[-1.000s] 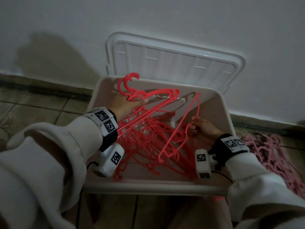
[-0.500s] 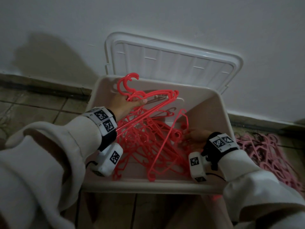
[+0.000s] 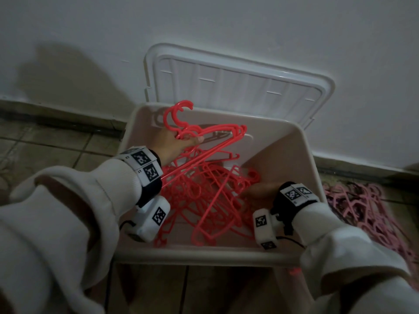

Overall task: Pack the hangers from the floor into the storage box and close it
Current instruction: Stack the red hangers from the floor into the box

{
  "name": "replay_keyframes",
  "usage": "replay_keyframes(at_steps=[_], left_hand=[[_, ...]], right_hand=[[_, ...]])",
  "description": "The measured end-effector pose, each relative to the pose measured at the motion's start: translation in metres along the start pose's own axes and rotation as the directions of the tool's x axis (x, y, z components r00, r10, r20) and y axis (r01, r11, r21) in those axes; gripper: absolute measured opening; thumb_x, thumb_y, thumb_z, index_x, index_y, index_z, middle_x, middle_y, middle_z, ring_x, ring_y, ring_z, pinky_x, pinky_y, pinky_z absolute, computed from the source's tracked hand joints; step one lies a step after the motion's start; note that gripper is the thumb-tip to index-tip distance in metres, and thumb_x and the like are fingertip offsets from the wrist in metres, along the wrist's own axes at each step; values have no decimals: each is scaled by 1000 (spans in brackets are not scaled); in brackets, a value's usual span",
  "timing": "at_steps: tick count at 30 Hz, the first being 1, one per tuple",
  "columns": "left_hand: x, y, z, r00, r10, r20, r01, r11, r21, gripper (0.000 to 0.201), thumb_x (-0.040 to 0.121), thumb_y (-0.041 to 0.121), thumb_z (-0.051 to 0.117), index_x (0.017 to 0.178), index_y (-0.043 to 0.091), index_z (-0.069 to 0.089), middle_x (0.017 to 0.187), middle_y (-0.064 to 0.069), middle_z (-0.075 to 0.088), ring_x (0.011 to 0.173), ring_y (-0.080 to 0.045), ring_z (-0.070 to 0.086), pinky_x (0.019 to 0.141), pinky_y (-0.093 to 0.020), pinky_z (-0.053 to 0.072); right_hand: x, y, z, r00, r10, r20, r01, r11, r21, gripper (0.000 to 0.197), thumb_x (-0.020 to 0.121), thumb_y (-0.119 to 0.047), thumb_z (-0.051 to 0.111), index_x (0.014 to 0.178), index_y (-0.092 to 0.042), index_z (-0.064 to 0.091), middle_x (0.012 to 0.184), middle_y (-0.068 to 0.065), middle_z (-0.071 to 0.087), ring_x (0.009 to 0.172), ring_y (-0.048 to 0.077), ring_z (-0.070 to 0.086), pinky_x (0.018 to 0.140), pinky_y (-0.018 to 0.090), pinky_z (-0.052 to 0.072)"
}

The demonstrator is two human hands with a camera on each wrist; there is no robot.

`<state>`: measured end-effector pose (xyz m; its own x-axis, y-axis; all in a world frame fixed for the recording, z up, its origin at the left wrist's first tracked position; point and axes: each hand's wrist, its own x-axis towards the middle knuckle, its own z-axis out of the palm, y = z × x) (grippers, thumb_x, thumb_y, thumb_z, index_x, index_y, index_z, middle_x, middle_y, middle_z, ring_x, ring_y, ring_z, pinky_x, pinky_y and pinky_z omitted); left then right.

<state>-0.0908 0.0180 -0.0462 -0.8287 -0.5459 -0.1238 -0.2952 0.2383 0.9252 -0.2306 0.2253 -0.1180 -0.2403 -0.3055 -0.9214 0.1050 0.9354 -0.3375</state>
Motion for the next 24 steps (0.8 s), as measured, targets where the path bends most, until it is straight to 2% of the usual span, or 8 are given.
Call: replay_keyframes(at_steps=[4, 7, 10, 13, 16, 19, 21, 24], left_hand=[[1, -3, 2, 1000, -18, -8, 18, 999, -48, 11, 78, 28, 72, 87, 22, 70, 72, 11, 67, 70, -3, 62, 71, -17, 47], [-1, -4, 8, 999, -18, 30, 20, 999, -44, 11, 76, 19, 74, 75, 23, 64, 60, 18, 63, 60, 8, 56, 64, -7, 42], [-1, -10, 14, 998, -43, 40, 42, 998, 42, 15, 72, 18, 77, 83, 21, 68, 81, 5, 69, 77, -7, 61, 79, -21, 47], [2, -14, 18, 997, -67, 33, 65, 995, 80, 15, 71, 15, 77, 71, 25, 66, 65, 12, 64, 71, -7, 59, 76, -23, 45], [3, -10, 19, 998, -49, -33, 50, 998, 30, 21, 74, 12, 74, 66, 27, 62, 57, 19, 61, 59, 6, 54, 65, -13, 43], [3, -8, 15, 990, -29, -139, 31, 999, 15, 21, 75, 15, 74, 82, 32, 65, 82, 6, 67, 83, -11, 64, 81, -22, 48], [1, -11, 14, 993, -34, -116, 54, 984, 172, 21, 72, 26, 77, 89, 31, 66, 90, 3, 71, 90, -16, 66, 86, -30, 51], [-8, -11, 24, 996, -87, 31, 65, 901, 428, 42, 68, 43, 77, 108, 34, 66, 95, 4, 72, 88, -14, 65, 81, -27, 50]], right_hand=[[-6, -4, 8, 989, -61, 132, 50, 995, 91, 29, 99, -31, 33, 83, -17, 53, 59, -2, 69, 48, 6, 61, 43, 16, 43], [-14, -8, 7, 979, -137, 150, 120, 986, 114, 25, 98, -26, 37, 84, -17, 56, 60, -8, 69, 50, 0, 60, 46, 12, 41], [-17, -6, 4, 957, -208, 201, 162, 962, 222, 27, 95, -23, 42, 85, -7, 60, 66, -4, 72, 50, 2, 61, 44, 14, 44], [-23, -5, 4, 913, -308, 268, 208, 916, 343, 26, 76, -27, 64, 87, -4, 66, 79, 3, 74, 68, 11, 69, 60, 20, 53], [-22, 2, -5, 860, -414, 298, 253, 853, 456, 47, 49, -29, 87, 86, -3, 73, 86, 9, 73, 79, 17, 70, 76, 27, 54], [-29, 6, -15, 879, -427, 212, 248, 789, 563, 21, 69, -18, 65, 84, -4, 73, 87, 11, 72, 75, 17, 69, 71, 29, 55], [-37, 8, -21, 899, -417, 136, 259, 755, 602, 34, 81, -10, 41, 79, -5, 75, 82, 10, 73, 72, 15, 69, 71, 28, 54], [-41, 7, -28, 866, -491, 96, 318, 688, 652, 30, 76, -6, 44, 101, -6, 60, 87, 12, 72, 75, 18, 70, 72, 29, 55]])
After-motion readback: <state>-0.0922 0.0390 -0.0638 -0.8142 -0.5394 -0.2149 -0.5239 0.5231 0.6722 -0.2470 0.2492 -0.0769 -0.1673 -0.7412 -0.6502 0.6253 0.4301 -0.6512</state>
